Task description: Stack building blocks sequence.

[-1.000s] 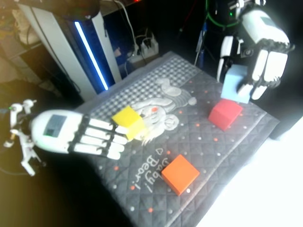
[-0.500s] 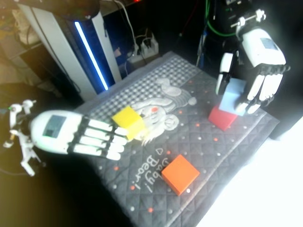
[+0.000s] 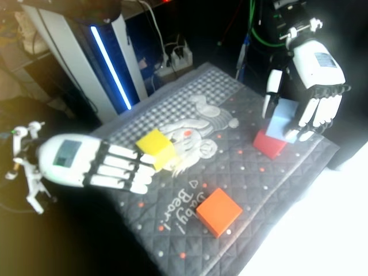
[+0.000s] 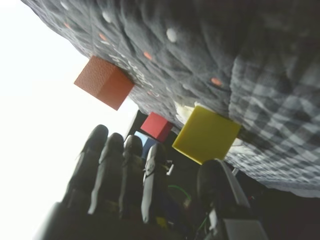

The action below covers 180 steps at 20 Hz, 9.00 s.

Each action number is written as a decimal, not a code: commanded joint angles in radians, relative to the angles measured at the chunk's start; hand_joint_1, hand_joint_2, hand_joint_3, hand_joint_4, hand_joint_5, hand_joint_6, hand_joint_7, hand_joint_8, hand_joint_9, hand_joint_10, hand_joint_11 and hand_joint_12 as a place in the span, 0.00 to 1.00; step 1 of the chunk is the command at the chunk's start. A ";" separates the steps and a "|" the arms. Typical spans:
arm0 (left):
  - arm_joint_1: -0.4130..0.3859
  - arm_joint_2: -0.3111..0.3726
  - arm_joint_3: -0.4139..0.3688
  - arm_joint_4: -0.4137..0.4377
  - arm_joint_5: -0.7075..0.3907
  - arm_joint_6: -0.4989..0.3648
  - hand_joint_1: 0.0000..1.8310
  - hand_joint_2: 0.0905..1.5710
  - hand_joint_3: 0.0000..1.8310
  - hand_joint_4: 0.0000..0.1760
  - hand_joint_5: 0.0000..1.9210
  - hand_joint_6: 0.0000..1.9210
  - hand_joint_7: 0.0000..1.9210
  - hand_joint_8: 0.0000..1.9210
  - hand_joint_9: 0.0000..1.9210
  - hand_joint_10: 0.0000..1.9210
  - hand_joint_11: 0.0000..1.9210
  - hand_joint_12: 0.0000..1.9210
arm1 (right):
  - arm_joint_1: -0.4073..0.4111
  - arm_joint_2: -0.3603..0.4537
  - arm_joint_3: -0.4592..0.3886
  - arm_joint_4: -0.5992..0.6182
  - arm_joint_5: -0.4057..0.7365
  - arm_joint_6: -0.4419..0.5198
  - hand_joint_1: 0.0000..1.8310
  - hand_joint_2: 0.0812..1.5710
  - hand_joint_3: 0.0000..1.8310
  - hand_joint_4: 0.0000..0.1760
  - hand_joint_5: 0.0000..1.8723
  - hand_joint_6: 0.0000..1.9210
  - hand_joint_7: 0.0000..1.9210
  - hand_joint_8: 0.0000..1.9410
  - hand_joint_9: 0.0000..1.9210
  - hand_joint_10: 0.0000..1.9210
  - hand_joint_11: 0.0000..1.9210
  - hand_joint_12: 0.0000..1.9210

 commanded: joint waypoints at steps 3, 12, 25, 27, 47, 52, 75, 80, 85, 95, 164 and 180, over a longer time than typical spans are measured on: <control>-0.008 -0.001 0.004 -0.009 -0.098 -0.001 0.76 0.66 0.00 0.00 0.55 0.37 0.57 0.37 0.53 0.60 0.45 0.60 | 0.010 0.000 0.005 0.027 0.116 0.003 0.35 0.82 0.00 0.31 0.20 0.00 0.14 0.00 0.11 0.00 0.03 0.22; -0.005 -0.009 0.011 -0.007 -0.089 -0.001 0.69 0.68 0.00 0.00 0.52 0.43 0.54 0.51 0.49 0.36 0.39 0.55 | 0.010 -0.002 0.005 0.027 0.116 0.003 0.35 0.81 0.00 0.33 0.21 0.00 0.15 0.00 0.10 0.00 0.02 0.21; 0.003 -0.010 0.010 -0.005 -0.093 -0.001 0.54 0.56 0.00 0.00 0.33 0.00 0.41 0.00 0.47 0.00 0.27 0.60 | 0.009 -0.011 0.011 0.027 0.116 0.003 0.33 0.82 0.00 0.30 0.19 0.00 0.14 0.00 0.11 0.00 0.04 0.22; 0.005 -0.008 0.007 -0.006 -0.102 -0.001 0.49 0.55 0.00 0.24 0.23 0.00 0.32 0.00 0.40 0.00 0.19 0.66 | 0.009 -0.011 0.011 0.027 0.116 0.003 0.36 0.82 0.00 0.29 0.20 0.00 0.15 0.00 0.12 0.00 0.04 0.23; 0.294 0.414 -0.522 -0.333 -0.712 0.332 0.43 0.46 0.00 1.00 0.00 0.00 0.00 0.00 0.00 0.00 0.00 0.00 | 0.060 -0.006 -0.004 0.008 0.246 0.023 0.31 0.79 0.00 0.78 0.22 0.00 0.18 0.00 0.15 0.00 0.14 0.07; 0.568 0.469 -0.648 -0.467 -1.031 0.315 0.41 0.45 0.00 1.00 0.00 0.00 0.00 0.00 0.00 0.00 0.00 0.00 | 0.134 -0.015 -0.017 -0.080 0.268 0.028 0.30 0.66 0.00 1.00 0.12 0.00 0.12 0.00 0.14 0.01 0.15 0.07; 0.804 0.368 -0.630 -0.654 -1.188 0.148 0.45 0.51 0.01 0.84 0.00 0.00 0.00 0.00 0.00 0.00 0.00 0.00 | 0.189 -0.173 0.096 -0.186 0.026 0.120 0.68 0.66 0.00 0.00 0.50 0.34 0.59 0.31 0.55 0.28 0.37 0.80; 0.813 0.365 -0.629 -0.659 -1.190 0.143 0.45 0.52 0.01 0.83 0.00 0.00 0.00 0.00 0.00 0.00 0.00 0.00 | 0.195 -0.173 0.098 -0.185 0.026 0.120 0.69 0.68 0.00 0.00 0.57 0.34 0.53 0.61 0.50 0.78 0.43 0.99; 0.813 0.361 -0.626 -0.660 -1.192 0.138 0.46 0.52 0.00 0.80 0.00 0.00 0.00 0.00 0.00 0.00 0.00 0.00 | 0.224 -0.172 0.101 -0.183 0.044 0.124 0.64 0.68 0.00 0.00 0.55 0.48 0.54 0.78 0.55 0.92 0.55 1.00; 0.815 0.350 -0.619 -0.661 -1.193 0.125 0.45 0.52 0.00 0.74 0.00 0.00 0.00 0.00 0.00 0.00 0.00 0.00 | 0.436 -0.197 0.208 -0.114 0.068 0.081 0.70 0.64 0.00 0.00 0.59 0.35 0.64 0.38 0.64 0.49 0.54 0.81; 0.761 0.339 -0.569 -0.604 -1.187 0.065 0.48 0.51 0.00 0.73 0.03 0.00 0.00 0.00 0.00 0.00 0.00 0.00 | 0.631 -0.475 0.549 0.023 -0.378 -0.013 0.50 0.59 0.00 0.39 0.13 0.00 0.20 0.00 0.31 0.00 0.23 0.39; 0.728 0.455 -0.586 -0.543 -1.215 0.093 0.48 0.50 0.00 0.99 0.03 0.00 0.00 0.00 0.00 0.00 0.00 0.00 | 0.611 -0.364 0.413 0.006 -0.233 -0.013 0.38 0.51 0.00 1.00 0.00 0.00 0.00 0.00 0.06 0.01 0.00 0.56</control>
